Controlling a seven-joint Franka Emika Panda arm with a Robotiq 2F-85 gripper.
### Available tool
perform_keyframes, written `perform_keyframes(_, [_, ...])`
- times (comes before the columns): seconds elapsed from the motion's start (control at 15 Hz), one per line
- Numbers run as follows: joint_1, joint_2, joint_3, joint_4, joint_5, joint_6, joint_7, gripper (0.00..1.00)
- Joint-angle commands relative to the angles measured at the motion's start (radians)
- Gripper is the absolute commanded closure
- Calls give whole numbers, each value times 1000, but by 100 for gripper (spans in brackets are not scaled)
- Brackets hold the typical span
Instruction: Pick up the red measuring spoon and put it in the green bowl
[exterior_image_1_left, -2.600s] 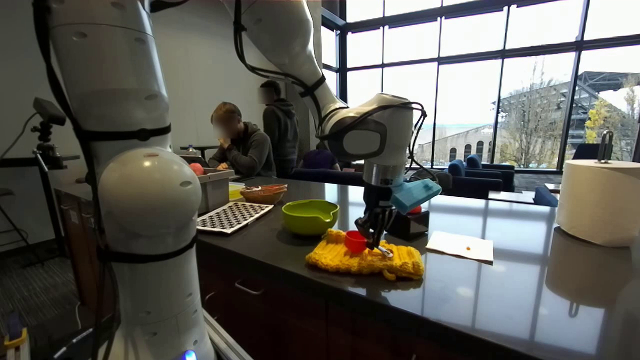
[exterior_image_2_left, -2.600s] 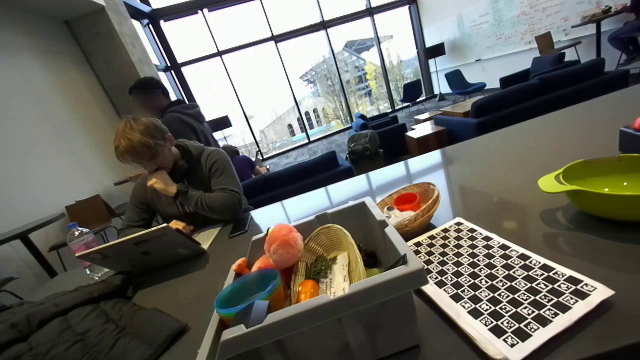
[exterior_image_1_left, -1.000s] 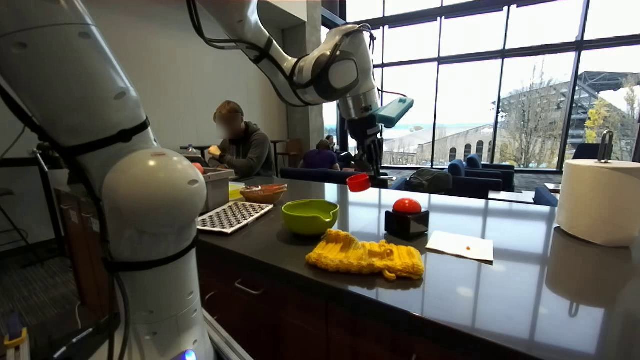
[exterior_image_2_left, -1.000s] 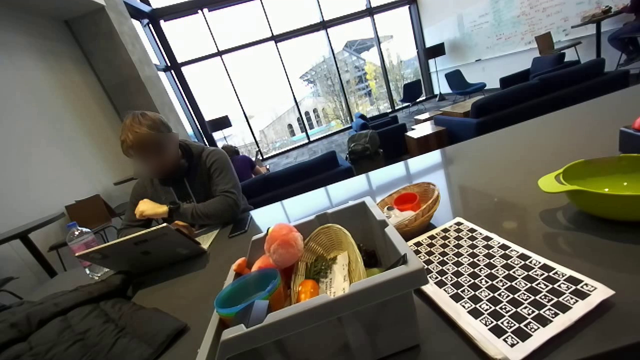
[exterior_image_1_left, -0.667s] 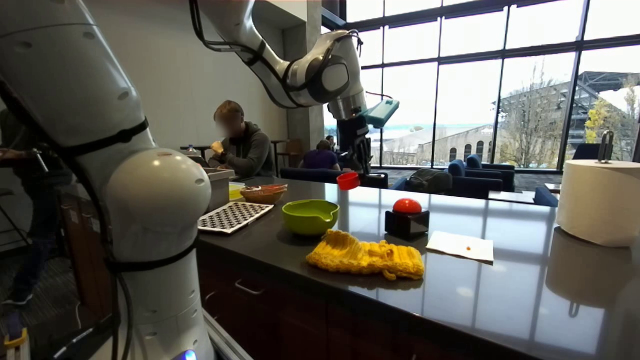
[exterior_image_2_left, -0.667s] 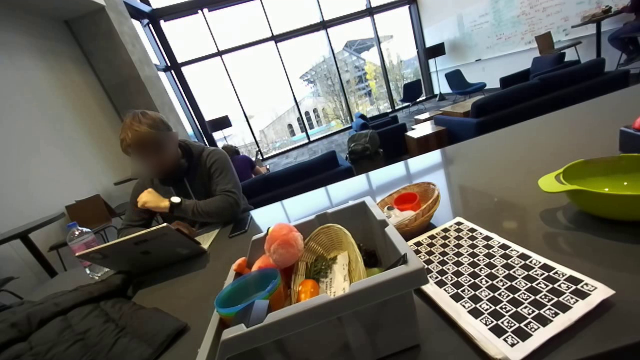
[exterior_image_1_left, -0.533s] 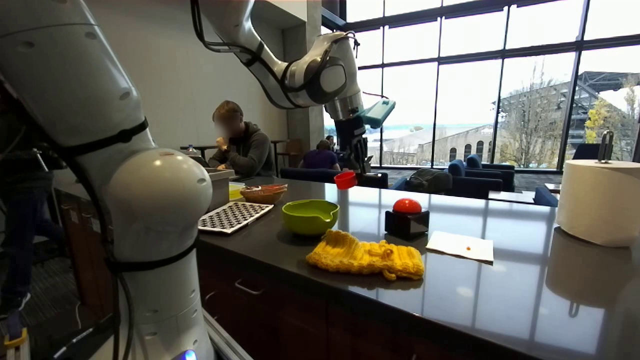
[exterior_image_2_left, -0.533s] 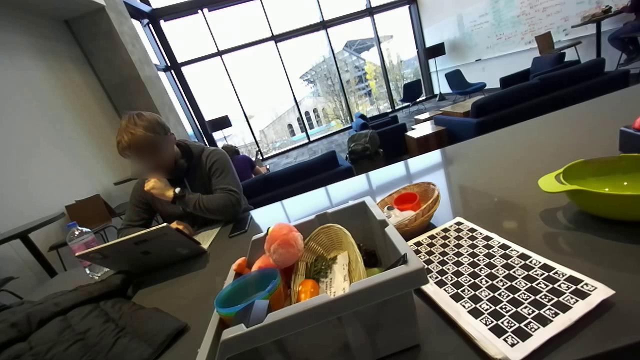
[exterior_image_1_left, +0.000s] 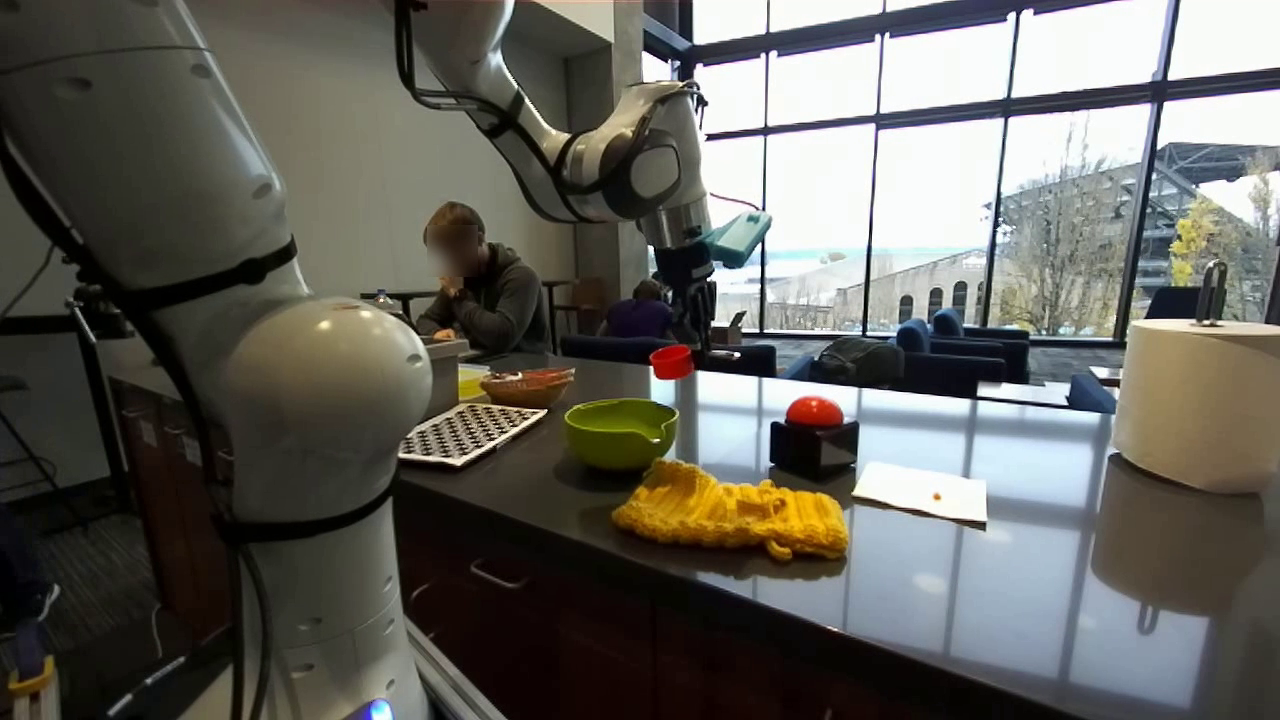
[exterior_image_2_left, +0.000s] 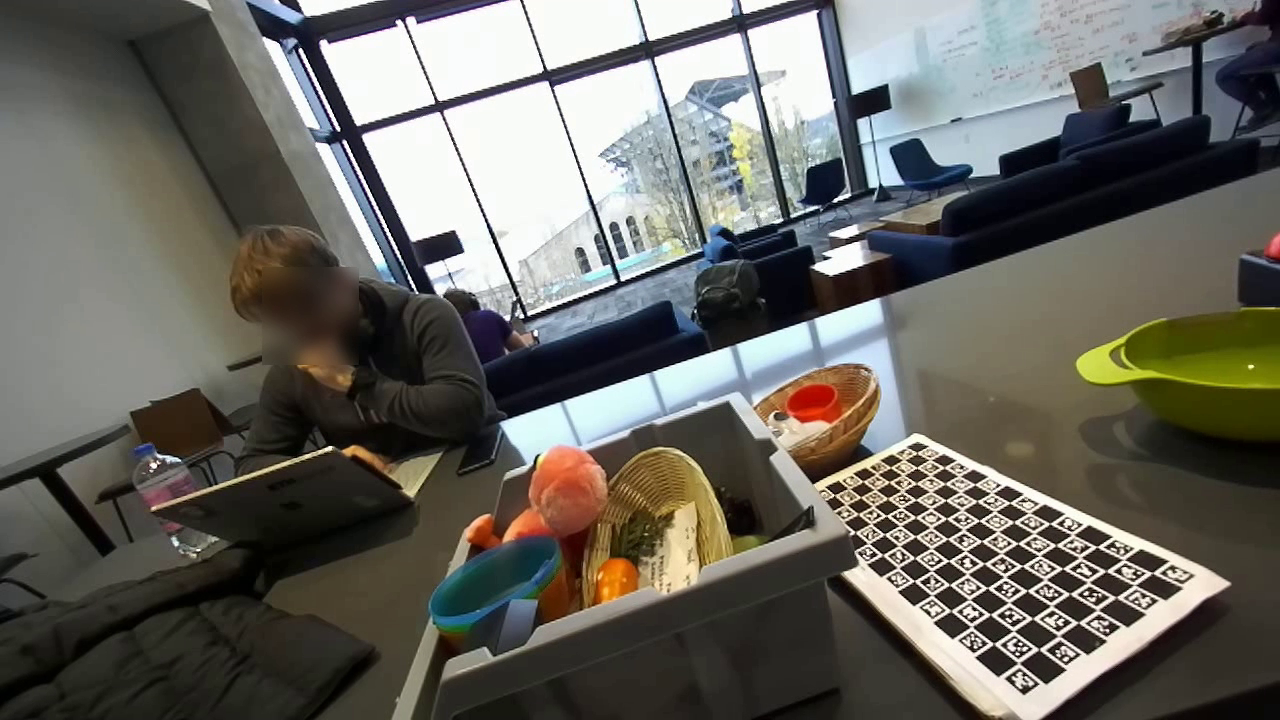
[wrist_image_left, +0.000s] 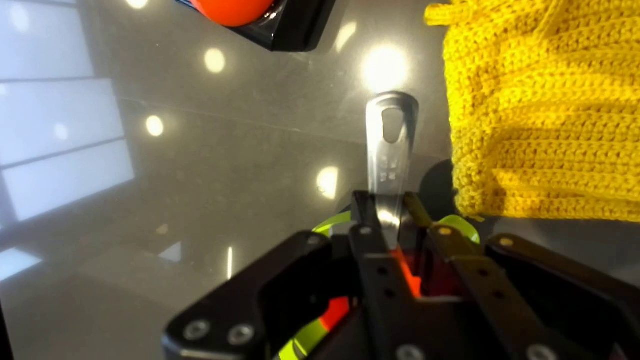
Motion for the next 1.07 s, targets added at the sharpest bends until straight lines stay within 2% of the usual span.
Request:
perform_keyframes(0.0, [33, 48, -18, 37, 63, -14, -38, 96])
perform_keyframes(0.27, [41, 123, 6, 93, 138, 2, 15, 96])
perform_keyframes(0.6, [73, 265, 106, 181, 255, 66, 218, 96])
perform_keyframes(0.87, [61, 339, 188, 222, 214, 76, 442, 96])
perform_keyframes(1.0, [45, 343, 205, 212, 174, 86, 585, 96])
